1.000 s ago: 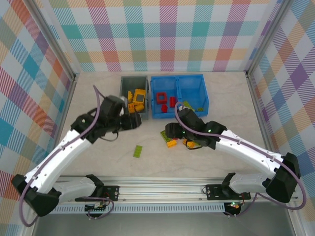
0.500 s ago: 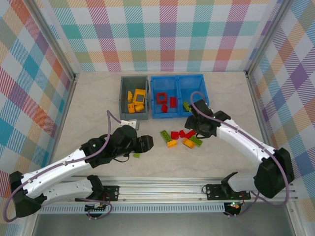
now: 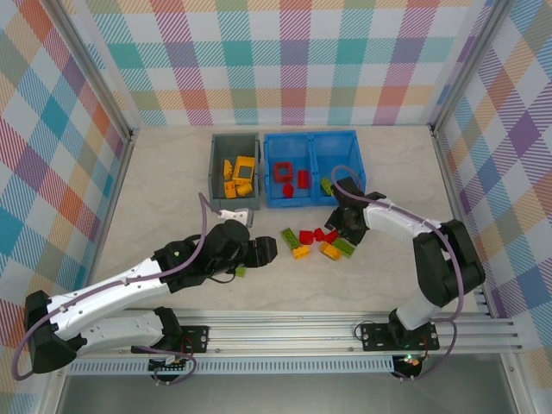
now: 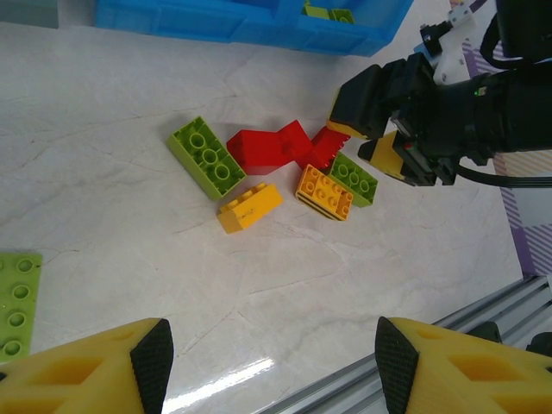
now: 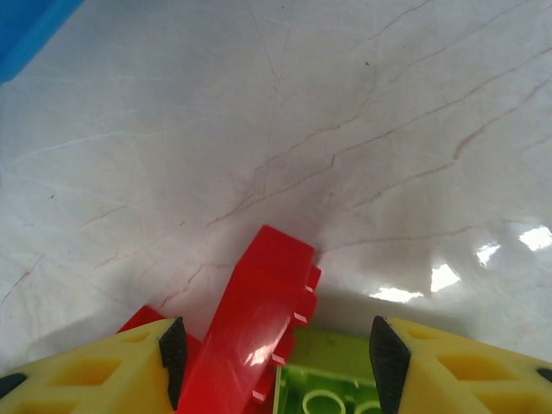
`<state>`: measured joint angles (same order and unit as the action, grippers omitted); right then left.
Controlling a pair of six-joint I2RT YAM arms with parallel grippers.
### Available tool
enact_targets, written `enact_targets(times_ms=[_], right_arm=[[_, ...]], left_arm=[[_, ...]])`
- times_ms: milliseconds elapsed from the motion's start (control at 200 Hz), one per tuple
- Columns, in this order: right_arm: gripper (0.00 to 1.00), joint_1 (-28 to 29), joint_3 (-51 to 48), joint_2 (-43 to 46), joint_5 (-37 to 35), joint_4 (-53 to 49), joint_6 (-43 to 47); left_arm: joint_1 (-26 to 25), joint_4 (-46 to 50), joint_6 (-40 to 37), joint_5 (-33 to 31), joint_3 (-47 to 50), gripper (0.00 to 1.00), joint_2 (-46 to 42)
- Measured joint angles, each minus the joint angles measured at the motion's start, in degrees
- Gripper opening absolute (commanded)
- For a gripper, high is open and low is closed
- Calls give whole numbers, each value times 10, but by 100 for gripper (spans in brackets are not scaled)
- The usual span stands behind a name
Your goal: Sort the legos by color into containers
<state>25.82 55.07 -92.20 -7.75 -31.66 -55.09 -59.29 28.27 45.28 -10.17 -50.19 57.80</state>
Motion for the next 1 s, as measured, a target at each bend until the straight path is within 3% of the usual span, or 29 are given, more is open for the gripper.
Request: enact_targets(times_ms=[95, 490, 695, 880, 1000], right_arm=[[56, -2, 0, -14, 4, 16, 0], [20, -3, 0, -36, 10, 55, -8], [18, 16, -23, 26, -30, 37, -3], [19, 111, 24, 97, -108, 21, 47], [19, 140, 73, 81, -104, 38, 92]], left_arm=[[0, 0, 0, 0, -3, 65, 2], [-3, 0, 0, 0, -6, 65, 7], [-3, 5, 0, -19, -15, 65, 3], [-3, 32, 0, -59, -31, 65, -24], [-3, 56, -1, -95, -60, 66, -40]])
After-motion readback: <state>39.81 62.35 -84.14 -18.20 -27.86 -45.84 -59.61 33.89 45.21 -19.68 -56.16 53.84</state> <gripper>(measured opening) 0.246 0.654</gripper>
